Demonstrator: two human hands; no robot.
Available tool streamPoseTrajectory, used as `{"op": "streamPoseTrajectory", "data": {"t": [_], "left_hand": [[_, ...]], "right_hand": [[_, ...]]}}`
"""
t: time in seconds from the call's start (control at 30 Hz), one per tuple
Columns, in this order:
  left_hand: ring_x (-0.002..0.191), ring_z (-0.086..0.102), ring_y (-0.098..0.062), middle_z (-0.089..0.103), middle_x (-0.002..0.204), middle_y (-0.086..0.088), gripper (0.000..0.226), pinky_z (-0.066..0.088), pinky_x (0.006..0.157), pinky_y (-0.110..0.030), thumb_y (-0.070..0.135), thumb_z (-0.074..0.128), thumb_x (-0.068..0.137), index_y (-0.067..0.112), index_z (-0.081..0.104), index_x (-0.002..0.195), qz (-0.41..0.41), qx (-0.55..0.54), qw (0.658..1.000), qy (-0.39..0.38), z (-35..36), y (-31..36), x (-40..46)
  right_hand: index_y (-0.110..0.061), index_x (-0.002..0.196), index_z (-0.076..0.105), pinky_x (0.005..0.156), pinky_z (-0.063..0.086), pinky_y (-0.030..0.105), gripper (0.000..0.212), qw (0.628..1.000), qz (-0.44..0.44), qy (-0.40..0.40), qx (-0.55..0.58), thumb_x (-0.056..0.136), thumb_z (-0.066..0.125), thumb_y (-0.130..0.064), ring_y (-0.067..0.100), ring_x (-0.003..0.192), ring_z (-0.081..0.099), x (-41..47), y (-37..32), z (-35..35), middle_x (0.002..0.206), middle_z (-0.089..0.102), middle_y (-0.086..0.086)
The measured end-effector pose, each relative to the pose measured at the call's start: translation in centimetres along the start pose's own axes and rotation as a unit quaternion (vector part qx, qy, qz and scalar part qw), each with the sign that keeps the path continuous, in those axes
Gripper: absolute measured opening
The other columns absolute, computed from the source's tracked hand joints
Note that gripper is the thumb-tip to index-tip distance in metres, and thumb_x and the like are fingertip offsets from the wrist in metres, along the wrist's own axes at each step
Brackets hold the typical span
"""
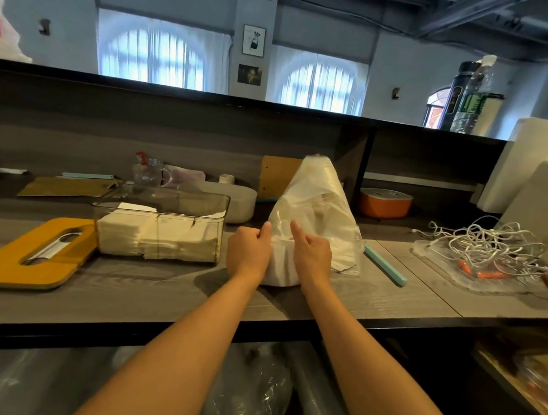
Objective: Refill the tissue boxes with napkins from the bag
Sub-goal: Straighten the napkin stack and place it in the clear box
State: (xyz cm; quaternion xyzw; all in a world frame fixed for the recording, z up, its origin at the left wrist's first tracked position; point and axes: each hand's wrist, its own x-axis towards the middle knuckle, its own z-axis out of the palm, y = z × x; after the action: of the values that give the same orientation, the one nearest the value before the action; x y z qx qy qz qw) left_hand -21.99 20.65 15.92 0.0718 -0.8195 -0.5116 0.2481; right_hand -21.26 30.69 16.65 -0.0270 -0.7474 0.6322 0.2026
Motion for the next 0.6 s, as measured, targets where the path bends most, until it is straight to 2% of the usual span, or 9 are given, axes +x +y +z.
{"op": "streamPoseTrajectory", "data": {"t": [0.07, 0.1, 0.13, 0.2, 0.3, 0.37, 0.43, 0.53, 0.6], "left_hand": [[0.053, 0.047, -0.012, 0.052, 0.056, 0.0, 0.053, 0.03, 0.049, -0.026, 0.041, 0.05, 0.101, 0.014, 0.052, 0.056, -0.017, -0.025, 0.999, 0.041, -0.4, -0.2, 0.2], [0.055, 0.049, -0.011, 0.054, 0.059, 0.0, 0.052, 0.033, 0.051, -0.025, 0.043, 0.049, 0.101, 0.014, 0.053, 0.058, -0.033, -0.045, 0.997, 0.057, -0.5, -0.3, 0.2], [0.059, 0.052, -0.011, 0.056, 0.063, 0.0, 0.05, 0.036, 0.054, -0.025, 0.046, 0.049, 0.101, 0.015, 0.054, 0.061, -0.049, -0.066, 0.994, 0.066, -0.6, -0.3, 0.3], [0.062, 0.054, -0.012, 0.056, 0.065, -0.001, 0.052, 0.039, 0.059, -0.028, 0.051, 0.047, 0.1, 0.014, 0.054, 0.064, -0.068, -0.093, 0.991, 0.061, -0.8, -0.4, 0.2], [0.062, 0.053, -0.013, 0.058, 0.067, -0.002, 0.049, 0.037, 0.058, -0.027, 0.053, 0.052, 0.096, 0.012, 0.06, 0.069, -0.054, -0.101, 0.993, -0.032, -0.9, -0.1, 0.0], [0.074, 0.06, -0.014, 0.068, 0.086, -0.003, 0.032, 0.044, 0.059, -0.025, 0.042, 0.063, 0.094, 0.012, 0.07, 0.094, -0.044, -0.125, 0.984, -0.115, -0.8, 0.1, -0.2], [0.08, 0.065, -0.015, 0.071, 0.097, -0.005, 0.027, 0.05, 0.061, -0.024, 0.026, 0.069, 0.092, 0.008, 0.07, 0.111, -0.049, -0.18, 0.965, -0.186, -0.9, 0.2, -0.6], [0.088, 0.067, -0.023, 0.07, 0.106, -0.014, 0.027, 0.058, 0.066, -0.032, 0.012, 0.066, 0.091, 0.005, 0.065, 0.117, -0.088, -0.256, 0.924, -0.27, -1.0, 0.4, -1.0], [0.092, 0.066, -0.026, 0.067, 0.113, -0.016, 0.025, 0.057, 0.071, -0.036, 0.01, 0.061, 0.092, 0.01, 0.061, 0.117, -0.113, -0.269, 0.911, -0.292, -1.0, 0.7, -1.1]], "right_hand": [[-0.004, 0.07, 0.059, 0.062, 0.043, 0.037, 0.046, 0.999, 0.009, -0.027, 0.031, 0.097, 0.054, -0.041, 0.028, 0.064, 0.051, -0.6, -0.6, -0.2, 0.065, 0.051, 0.016], [-0.002, 0.082, 0.064, 0.072, 0.048, 0.042, 0.037, 0.998, 0.005, -0.056, 0.031, 0.098, 0.054, -0.034, 0.034, 0.078, 0.058, -0.8, -0.7, -0.2, 0.076, 0.058, 0.02], [-0.004, 0.089, 0.064, 0.078, 0.049, 0.043, 0.025, 0.996, -0.006, -0.088, 0.016, 0.097, 0.054, -0.025, 0.035, 0.087, 0.06, -0.9, -0.7, -0.2, 0.084, 0.061, 0.017], [-0.01, 0.087, 0.059, 0.072, 0.047, 0.034, 0.007, 0.992, -0.012, -0.125, -0.013, 0.091, 0.053, -0.008, 0.024, 0.083, 0.057, -1.0, -0.7, -0.4, 0.08, 0.058, 0.005], [-0.01, 0.08, 0.06, 0.071, 0.048, 0.035, 0.008, 0.994, 0.034, -0.086, 0.051, 0.083, 0.056, -0.004, 0.022, 0.083, 0.056, -0.5, -0.2, -0.8, 0.084, 0.061, 0.013], [-0.012, 0.095, 0.066, 0.083, 0.053, 0.041, 0.014, 0.99, 0.067, -0.037, 0.117, 0.082, 0.061, -0.008, 0.025, 0.096, 0.061, -0.3, -0.1, -1.2, 0.099, 0.065, 0.013], [-0.011, 0.113, 0.064, 0.088, 0.056, 0.044, 0.031, 0.976, 0.093, 0.009, 0.196, 0.082, 0.068, -0.01, 0.026, 0.1, 0.063, -0.1, 0.1, -1.7, 0.107, 0.066, 0.01], [-0.012, 0.111, 0.063, 0.078, 0.058, 0.04, 0.026, 0.963, 0.099, 0.014, 0.25, 0.085, 0.07, -0.011, 0.026, 0.095, 0.066, 0.1, 0.3, -2.1, 0.106, 0.067, 0.008], [-0.015, 0.11, 0.061, 0.07, 0.056, 0.034, 0.02, 0.963, 0.102, -0.006, 0.251, 0.091, 0.065, -0.016, 0.022, 0.091, 0.065, 0.1, 0.1, -2.0, 0.105, 0.066, 0.006]]}}
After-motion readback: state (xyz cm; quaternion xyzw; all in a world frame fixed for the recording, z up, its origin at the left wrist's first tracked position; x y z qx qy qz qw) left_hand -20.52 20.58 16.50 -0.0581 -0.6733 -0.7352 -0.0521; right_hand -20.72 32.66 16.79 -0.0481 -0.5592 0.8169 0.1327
